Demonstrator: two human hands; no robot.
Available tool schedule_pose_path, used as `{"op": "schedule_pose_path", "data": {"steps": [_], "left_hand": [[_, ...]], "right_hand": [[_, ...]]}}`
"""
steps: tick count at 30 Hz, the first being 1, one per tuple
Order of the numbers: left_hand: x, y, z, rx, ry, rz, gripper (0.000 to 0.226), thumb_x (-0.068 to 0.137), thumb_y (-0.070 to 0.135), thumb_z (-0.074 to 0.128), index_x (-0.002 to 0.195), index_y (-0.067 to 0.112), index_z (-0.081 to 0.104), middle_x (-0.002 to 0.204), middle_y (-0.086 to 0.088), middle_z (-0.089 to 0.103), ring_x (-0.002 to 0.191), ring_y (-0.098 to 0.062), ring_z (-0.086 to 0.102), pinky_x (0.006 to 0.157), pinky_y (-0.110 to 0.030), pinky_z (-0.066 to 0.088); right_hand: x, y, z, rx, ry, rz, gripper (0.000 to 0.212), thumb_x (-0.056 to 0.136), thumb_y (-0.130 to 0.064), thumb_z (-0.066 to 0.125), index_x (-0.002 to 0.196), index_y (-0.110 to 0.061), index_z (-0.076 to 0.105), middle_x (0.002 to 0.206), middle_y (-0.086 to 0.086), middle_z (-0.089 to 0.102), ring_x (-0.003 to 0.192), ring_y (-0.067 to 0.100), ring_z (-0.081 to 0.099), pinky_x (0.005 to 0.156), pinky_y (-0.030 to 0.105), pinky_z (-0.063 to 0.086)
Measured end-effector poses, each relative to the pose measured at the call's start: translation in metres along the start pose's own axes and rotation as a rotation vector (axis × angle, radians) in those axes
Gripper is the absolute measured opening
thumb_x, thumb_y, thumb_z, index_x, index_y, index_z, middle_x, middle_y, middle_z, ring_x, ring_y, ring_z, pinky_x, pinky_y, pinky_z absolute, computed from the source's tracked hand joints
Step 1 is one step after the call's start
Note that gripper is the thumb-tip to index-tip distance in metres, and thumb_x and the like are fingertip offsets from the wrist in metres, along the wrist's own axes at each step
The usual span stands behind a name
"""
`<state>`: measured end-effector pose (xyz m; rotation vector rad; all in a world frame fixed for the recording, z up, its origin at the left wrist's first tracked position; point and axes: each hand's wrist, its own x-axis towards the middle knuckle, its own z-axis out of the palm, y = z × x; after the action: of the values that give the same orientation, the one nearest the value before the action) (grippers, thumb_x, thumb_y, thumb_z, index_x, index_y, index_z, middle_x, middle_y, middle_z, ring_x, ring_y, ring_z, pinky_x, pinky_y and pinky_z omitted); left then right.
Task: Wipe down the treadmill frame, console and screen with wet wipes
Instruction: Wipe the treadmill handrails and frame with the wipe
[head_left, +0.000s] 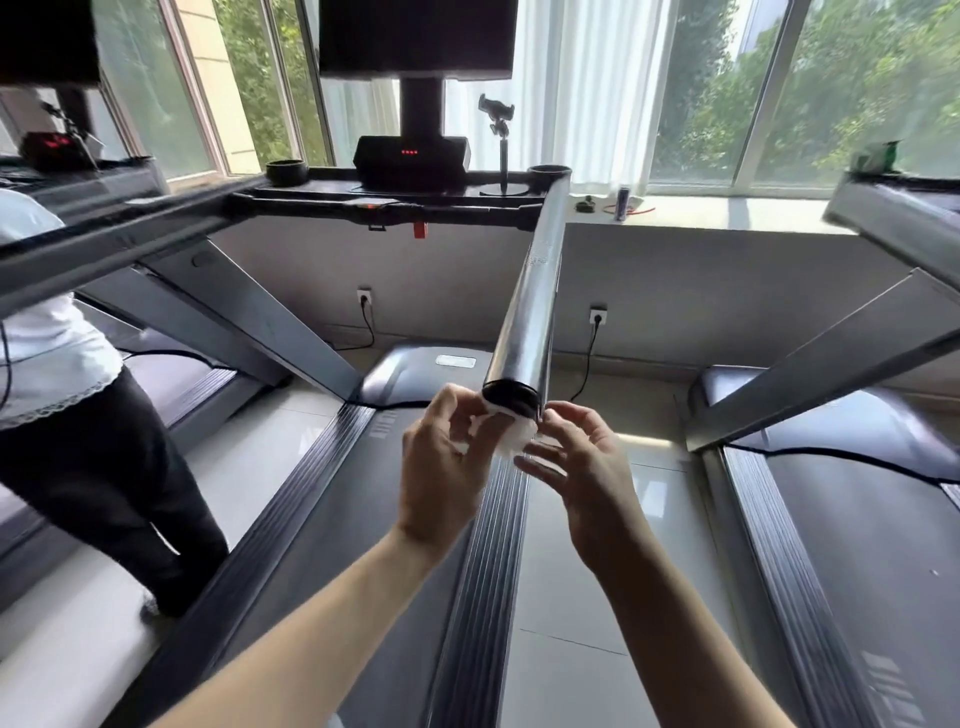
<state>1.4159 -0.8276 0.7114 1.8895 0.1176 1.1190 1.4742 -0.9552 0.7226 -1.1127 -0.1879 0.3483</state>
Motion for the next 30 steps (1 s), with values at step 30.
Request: {"op": "schedule_pose_path", "data": {"steps": [30], "left_hand": [[0.045,0.06,-0.024,-0.156,-0.372,-0.795,0.037,0.09,0.052,0.068,0.098,0.017,0.076,0.1,0.002,0.079,0.111,-0.023,0.071,0.102,-0.043,0.049]], "right_hand": [[-0.001,0.038,0.016,-0.176,0.255,-0.375,0.01,0.081,-0.008,0.07,0.079,-0.016,0.064,0.068,-0.002,0.067,0.066,0.02,0.062,0.069,0.039,0.054]]}}
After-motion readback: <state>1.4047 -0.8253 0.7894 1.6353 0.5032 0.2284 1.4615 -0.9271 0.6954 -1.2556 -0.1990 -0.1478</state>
